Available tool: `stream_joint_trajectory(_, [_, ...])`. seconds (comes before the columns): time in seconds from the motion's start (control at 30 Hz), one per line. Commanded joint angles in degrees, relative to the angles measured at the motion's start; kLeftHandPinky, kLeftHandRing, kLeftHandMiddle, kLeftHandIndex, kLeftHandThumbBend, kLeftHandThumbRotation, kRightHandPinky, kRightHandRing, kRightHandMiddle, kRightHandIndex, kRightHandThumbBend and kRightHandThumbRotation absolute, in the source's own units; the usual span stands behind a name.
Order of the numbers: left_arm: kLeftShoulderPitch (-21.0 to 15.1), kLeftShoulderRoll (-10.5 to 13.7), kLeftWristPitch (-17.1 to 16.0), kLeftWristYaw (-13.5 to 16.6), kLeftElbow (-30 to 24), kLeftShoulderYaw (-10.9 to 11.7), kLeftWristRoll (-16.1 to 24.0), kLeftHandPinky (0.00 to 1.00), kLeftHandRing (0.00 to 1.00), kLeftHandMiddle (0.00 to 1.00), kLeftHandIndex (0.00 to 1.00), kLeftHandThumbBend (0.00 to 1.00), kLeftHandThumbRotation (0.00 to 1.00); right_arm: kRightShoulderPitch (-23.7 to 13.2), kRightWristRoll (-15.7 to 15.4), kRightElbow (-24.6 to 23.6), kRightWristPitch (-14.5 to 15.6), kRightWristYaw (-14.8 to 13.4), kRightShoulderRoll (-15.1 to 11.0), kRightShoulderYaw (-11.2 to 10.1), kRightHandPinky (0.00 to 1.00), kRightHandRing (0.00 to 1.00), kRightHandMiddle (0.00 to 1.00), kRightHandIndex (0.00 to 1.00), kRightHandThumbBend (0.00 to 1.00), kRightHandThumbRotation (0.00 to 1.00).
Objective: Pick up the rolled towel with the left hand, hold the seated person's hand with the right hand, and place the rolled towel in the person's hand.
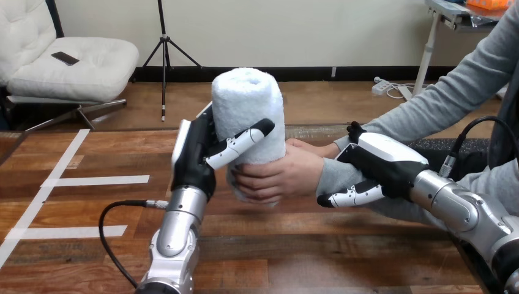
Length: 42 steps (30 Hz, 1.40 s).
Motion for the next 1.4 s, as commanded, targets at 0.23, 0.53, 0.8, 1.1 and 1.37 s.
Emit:
stream_joint_trajectory(0.23, [-2.3, 1.1, -0.9, 0.4, -2.3, -2.0, 2.3, 1.00, 1.00, 0.98, 0.98, 1.00, 0.92, -6.1, 3.5, -2.1, 1.2, 3.8, -0.5, -2.7, 0.47, 0.50, 0.55, 0.57, 0.95, 0.68])
stream_joint_trajectory(0.53, [-1.7, 1.7, -1.4, 1.2, -2.9, -2.3, 3.3, 1.00, 1.00, 1.00, 0.99, 1.00, 0.95, -5.7, 3.8, -2.8, 1.3, 5.8, -0.7, -3.4, 0.57, 0.66, 0.71, 0.72, 1.00, 0.76])
stream_joint_trajectory(0.8, [-1.0, 2.3, -1.3, 0.9, -3.8, -2.2, 2.6, 1.00, 1.00, 1.00, 1.00, 1.00, 0.95, -5.4, 3.0, -2.7, 1.3, 5.1, -1.0, -3.0, 0.66, 0.76, 0.79, 0.80, 1.00, 0.81])
stream_joint_trajectory(1.1, [0.3, 2.8, -1.2, 0.4, -6.2, -2.1, 2.0, 1.00, 1.00, 1.00, 1.00, 1.00, 0.98, -5.0, 3.3, -3.0, 1.7, 5.3, -1.1, -3.2, 0.69, 0.81, 0.84, 0.85, 1.00, 0.86])
stream_joint_trajectory(1.37, [1.6, 3.1, -1.2, -0.1, -8.3, -2.0, 1.4, 1.00, 1.00, 1.00, 1.00, 1.00, 0.99, -4.6, 3.8, -3.3, 2.2, 5.5, -1.1, -3.5, 0.70, 0.83, 0.86, 0.88, 1.00, 0.89])
